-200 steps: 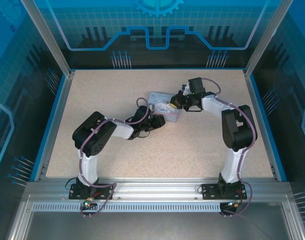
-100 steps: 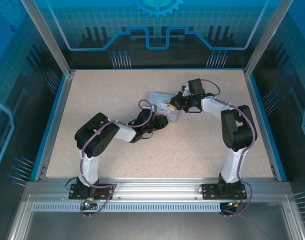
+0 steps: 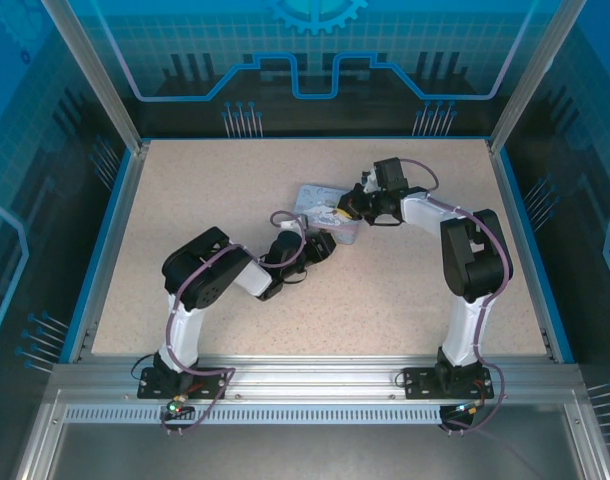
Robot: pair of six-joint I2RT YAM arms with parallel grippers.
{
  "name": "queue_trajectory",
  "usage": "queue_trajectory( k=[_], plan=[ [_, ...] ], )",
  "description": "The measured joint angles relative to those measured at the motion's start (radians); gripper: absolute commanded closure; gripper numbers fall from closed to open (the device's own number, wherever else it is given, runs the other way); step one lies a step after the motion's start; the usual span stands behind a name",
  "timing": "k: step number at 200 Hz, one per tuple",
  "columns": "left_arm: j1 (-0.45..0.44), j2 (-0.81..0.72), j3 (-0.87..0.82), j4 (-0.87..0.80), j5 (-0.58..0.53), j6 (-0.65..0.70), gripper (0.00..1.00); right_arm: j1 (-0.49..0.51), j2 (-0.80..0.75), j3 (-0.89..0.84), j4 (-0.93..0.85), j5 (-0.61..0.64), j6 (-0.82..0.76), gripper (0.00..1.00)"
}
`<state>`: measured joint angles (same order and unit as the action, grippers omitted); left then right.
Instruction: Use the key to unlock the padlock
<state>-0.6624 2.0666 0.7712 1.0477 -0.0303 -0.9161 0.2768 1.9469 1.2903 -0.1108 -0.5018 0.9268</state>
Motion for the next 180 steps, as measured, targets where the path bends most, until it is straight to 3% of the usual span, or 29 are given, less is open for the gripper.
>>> queue_trajectory(
  k=[53,102,180],
  plan=[
    [-0.019,0.002,0.027,-0.039,-0.054,-0.002,0.56,0.004,0.004,0.005,0.002,0.000,0.000,1.00],
    [-0.043,0.008,0.040,-0.060,-0.130,-0.001,0.62,0.006,0.006,0.006,0.007,-0.003,0.000,1.00],
    [-0.048,0.021,0.040,-0.051,-0.157,-0.002,0.73,0.006,0.007,0.006,0.007,-0.003,0.000,1.00]
  ],
)
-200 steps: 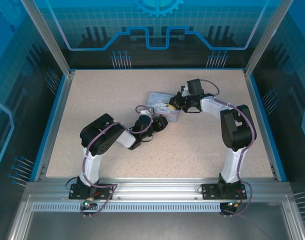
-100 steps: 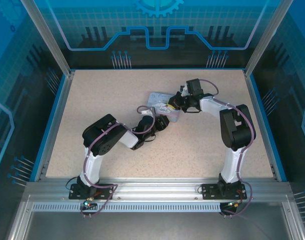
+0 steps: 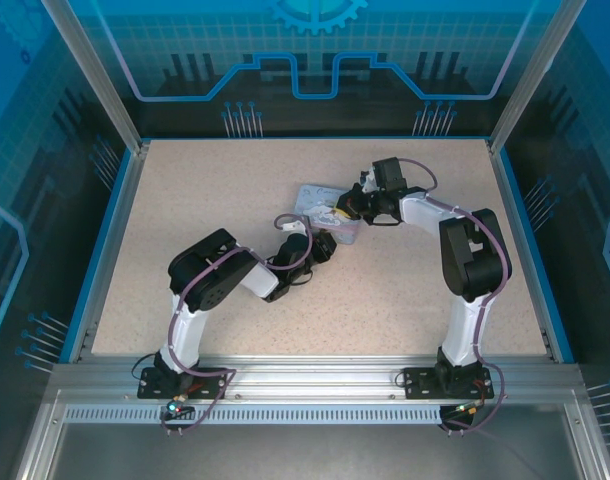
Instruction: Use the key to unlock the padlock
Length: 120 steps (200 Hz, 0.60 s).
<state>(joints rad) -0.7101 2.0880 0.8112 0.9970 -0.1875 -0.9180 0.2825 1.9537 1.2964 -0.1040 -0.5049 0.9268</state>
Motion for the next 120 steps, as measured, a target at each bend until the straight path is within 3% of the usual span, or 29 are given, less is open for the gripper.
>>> queue_trajectory(
  k=[66,120],
  plan=[
    [0.000,0.008,0.000,0.009,-0.003,0.000,0.83,0.000,0.003,0.002,0.001,-0.001,0.000,1.00],
    [0.000,0.005,0.000,0.008,0.011,-0.002,1.00,0.000,0.010,0.020,-0.011,0.000,0.000,1.00]
  ],
)
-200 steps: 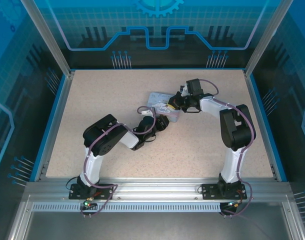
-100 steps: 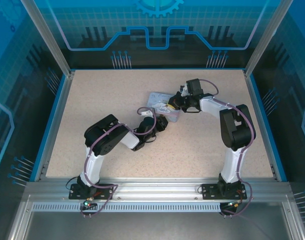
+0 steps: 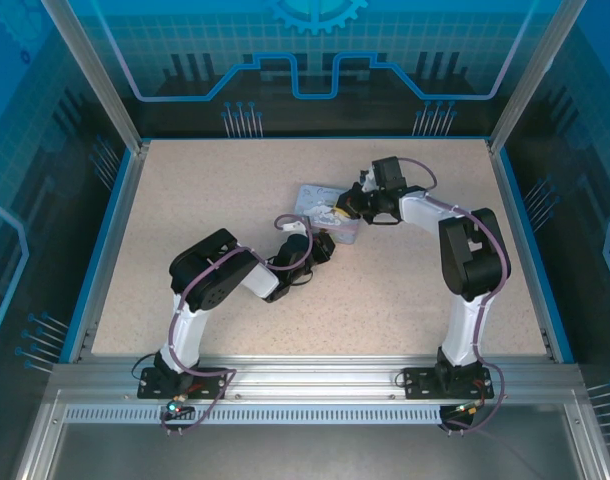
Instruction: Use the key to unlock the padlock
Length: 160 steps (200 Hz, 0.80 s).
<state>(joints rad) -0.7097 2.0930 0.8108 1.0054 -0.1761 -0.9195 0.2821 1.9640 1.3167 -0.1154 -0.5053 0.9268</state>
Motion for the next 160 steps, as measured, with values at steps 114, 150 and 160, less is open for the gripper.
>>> queue_trajectory(
  k=[114,150,160],
  plan=[
    [0.091,-0.243,0.128,-0.577,0.360,-0.025,1.00,-0.028,-0.257,-0.004,-0.061,-0.050,-0.011,1.00],
    [0.114,-0.243,0.148,-0.650,0.454,-0.045,1.00,-0.028,-0.516,-0.255,-0.025,-0.066,-0.020,1.00],
    [0.117,-0.243,0.151,-0.661,0.480,-0.053,1.00,-0.028,-0.569,-0.323,-0.024,-0.064,-0.024,1.00]
  ],
)
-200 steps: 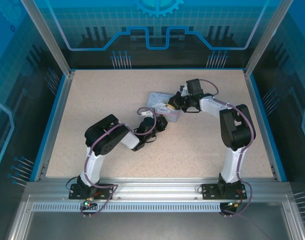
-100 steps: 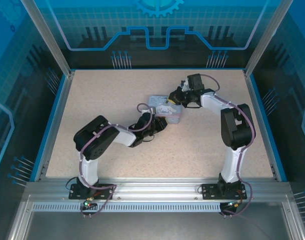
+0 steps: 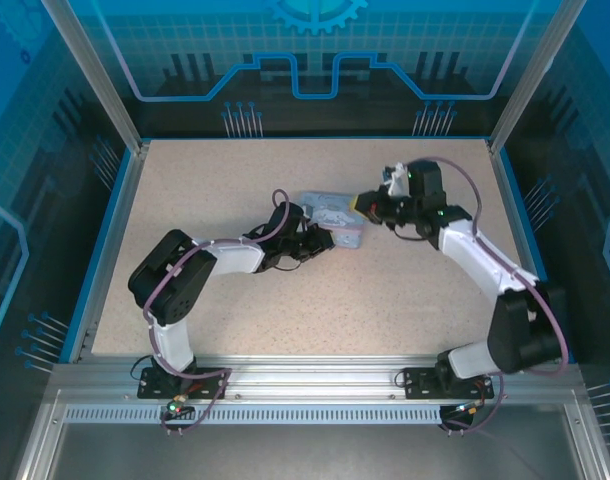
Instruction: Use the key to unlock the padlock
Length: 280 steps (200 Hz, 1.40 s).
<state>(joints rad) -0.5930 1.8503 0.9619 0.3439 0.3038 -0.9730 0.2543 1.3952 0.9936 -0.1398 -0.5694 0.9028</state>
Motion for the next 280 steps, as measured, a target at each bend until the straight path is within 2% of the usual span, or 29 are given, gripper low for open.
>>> queue_trajectory(
  k=[32,67,101,148,219,280],
  plan=[
    [0.007,0.000,0.024,-0.010,0.076,-0.051,1.00,0.000,-0.144,-0.224,0.034,0.013,0.010,1.00],
    [0.015,0.000,0.028,0.014,0.132,-0.134,1.00,0.000,-0.198,-0.380,0.105,0.023,0.040,1.00],
    [0.032,0.000,-0.027,0.152,0.151,-0.256,1.00,0.011,-0.215,-0.469,0.186,0.048,0.085,1.00],
    [0.044,-0.003,-0.079,0.259,0.148,-0.343,1.00,0.035,-0.203,-0.489,0.282,0.069,0.130,1.00],
    [0.048,-0.154,-0.193,0.273,0.066,-0.394,1.00,0.062,-0.181,-0.488,0.383,0.076,0.209,1.00],
    [0.048,-0.175,-0.195,0.330,0.055,-0.444,1.00,0.089,-0.151,-0.476,0.455,0.076,0.270,1.00]
  ],
)
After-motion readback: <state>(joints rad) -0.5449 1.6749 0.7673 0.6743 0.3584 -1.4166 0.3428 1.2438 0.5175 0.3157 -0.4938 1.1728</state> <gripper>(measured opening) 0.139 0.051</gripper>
